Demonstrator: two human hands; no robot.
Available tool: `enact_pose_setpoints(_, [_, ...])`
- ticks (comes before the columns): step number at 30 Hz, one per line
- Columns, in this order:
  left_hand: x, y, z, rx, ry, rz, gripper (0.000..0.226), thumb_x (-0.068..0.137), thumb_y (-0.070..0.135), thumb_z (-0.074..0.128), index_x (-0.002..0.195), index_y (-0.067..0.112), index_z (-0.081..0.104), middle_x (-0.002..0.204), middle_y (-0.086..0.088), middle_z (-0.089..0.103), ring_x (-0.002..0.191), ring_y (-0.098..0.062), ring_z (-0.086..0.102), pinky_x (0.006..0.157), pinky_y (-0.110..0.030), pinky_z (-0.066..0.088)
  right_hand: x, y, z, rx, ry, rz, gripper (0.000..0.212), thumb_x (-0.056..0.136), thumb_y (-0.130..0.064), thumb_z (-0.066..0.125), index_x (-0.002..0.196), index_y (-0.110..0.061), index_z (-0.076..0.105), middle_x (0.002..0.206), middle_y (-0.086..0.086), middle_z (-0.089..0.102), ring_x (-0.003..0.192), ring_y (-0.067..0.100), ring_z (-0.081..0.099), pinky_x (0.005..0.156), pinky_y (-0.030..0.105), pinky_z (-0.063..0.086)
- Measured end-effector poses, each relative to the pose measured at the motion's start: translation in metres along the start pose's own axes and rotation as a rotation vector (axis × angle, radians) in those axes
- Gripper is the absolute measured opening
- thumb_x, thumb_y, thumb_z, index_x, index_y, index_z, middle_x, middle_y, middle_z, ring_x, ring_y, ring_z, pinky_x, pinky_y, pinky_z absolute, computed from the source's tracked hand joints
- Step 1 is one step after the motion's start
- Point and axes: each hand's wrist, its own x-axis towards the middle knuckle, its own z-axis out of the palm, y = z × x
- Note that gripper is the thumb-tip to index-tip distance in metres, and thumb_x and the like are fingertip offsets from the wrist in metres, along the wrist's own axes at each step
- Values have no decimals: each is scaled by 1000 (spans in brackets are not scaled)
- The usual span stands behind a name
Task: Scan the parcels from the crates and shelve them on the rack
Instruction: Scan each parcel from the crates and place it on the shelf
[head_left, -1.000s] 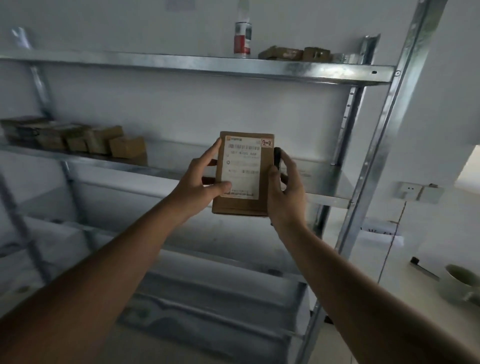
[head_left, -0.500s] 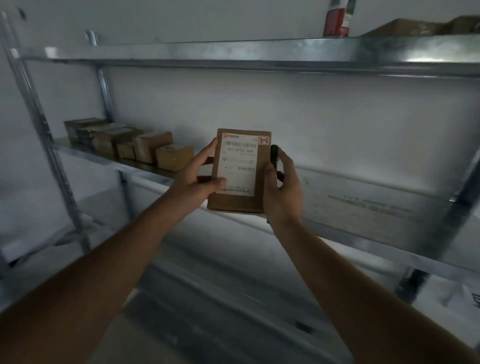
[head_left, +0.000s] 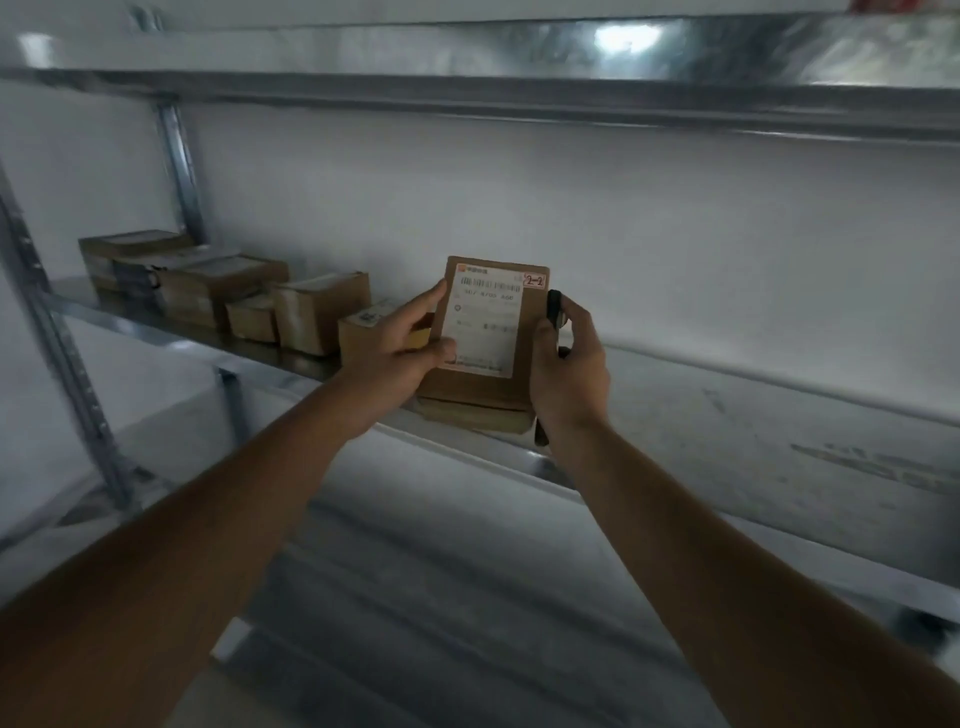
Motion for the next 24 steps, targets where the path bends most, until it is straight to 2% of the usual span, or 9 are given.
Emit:
enact_pose_setpoints(4, [37,-21,-28,62,-107,-13,68,105,9,59,164,29,32,157,4,50,145,-14,45,118,-41,45,15,0,39,-48,87,70,35,111,-34,46,144,-45,54,119,-6,66,111,24,66,69,26,53])
enact_pose_setpoints(7, [64,-32,-39,86,-184,-41,66,107,15,58,164,30,31,156,4,51,142,-14,47,119,-40,42,26,-3,53,-119,127,125,35,111,-33,46,144,-40,54,127,-4,67,116,27,66,87,42,62])
enact_pose_setpoints(9, [79,-38,-42,103,-243,-53,63,107,17,57,164,32,32,153,3,54,139,-15,50,118,-40,43,34,-4,60,-175,143,159,36,111,-35,47,146,-38,54,133,0,68,118,29,67,91,45,62])
enact_pose_setpoints(12, [98,-47,-46,109,-302,-69,60,107,16,56,161,32,36,137,7,62,124,-11,58,113,-37,46,45,-1,67,-220,151,207,38,110,-36,50,148,-35,55,134,2,69,116,30,69,77,36,57])
enact_pose_setpoints(16, [120,-59,-49,154,-335,-73,55,106,15,57,157,30,45,119,16,66,110,1,60,96,-24,48,56,7,75,-238,142,270,40,108,-36,56,147,-33,58,133,1,68,113,27,68,74,31,52])
enact_pose_setpoints(17, [124,-62,-50,163,-337,-78,53,106,14,57,156,29,47,115,19,66,110,0,60,92,-21,48,58,9,77,-239,144,276,40,107,-36,56,147,-33,59,132,1,69,110,26,68,68,28,48])
enact_pose_setpoints(19, [130,-66,-50,161,-348,-95,50,105,12,56,153,29,51,115,19,67,115,-6,63,97,-24,50,63,12,81,-247,145,276,41,106,-36,57,147,-33,59,130,1,69,107,23,67,61,23,40])
enact_pose_setpoints(21, [135,-70,-50,160,-363,-110,47,105,10,54,149,28,56,120,15,69,120,-11,64,101,-27,51,68,13,83,-260,147,275,42,106,-36,57,147,-33,59,131,1,69,108,22,67,59,22,39])
enact_pose_setpoints(24, [142,-73,-49,195,-368,-119,44,105,11,53,145,29,60,114,21,67,118,-8,63,94,-22,50,74,15,85,-296,139,281,41,105,-36,58,146,-34,60,128,1,70,96,19,67,55,22,37])
